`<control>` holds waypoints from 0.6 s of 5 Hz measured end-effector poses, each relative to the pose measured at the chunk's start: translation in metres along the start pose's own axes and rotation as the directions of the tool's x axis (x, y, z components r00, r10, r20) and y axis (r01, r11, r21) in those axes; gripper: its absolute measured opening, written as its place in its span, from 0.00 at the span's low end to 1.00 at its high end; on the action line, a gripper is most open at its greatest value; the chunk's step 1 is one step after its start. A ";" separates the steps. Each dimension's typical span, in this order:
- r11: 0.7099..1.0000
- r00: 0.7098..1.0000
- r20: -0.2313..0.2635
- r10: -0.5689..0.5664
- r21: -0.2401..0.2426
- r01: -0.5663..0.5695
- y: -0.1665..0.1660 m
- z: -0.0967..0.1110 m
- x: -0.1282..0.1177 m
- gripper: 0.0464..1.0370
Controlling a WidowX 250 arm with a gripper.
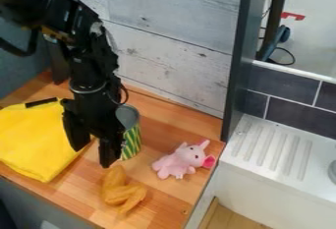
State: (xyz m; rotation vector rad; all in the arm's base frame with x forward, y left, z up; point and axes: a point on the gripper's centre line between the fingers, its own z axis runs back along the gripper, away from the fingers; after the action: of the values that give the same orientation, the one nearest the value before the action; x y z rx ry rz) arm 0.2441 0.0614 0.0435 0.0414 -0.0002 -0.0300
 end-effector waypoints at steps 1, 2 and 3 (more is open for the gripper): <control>1.000 1.000 -0.024 0.002 0.002 -0.002 0.004 -0.006 0.014 0.96; 1.000 1.000 -0.009 -0.022 0.002 0.022 0.002 -0.008 0.037 0.96; 0.999 0.999 -0.003 -0.039 -0.035 0.038 -0.002 -0.010 0.059 0.96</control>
State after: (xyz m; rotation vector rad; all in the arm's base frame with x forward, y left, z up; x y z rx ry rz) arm 0.3032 0.0581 0.0334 0.0066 0.0046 -0.0684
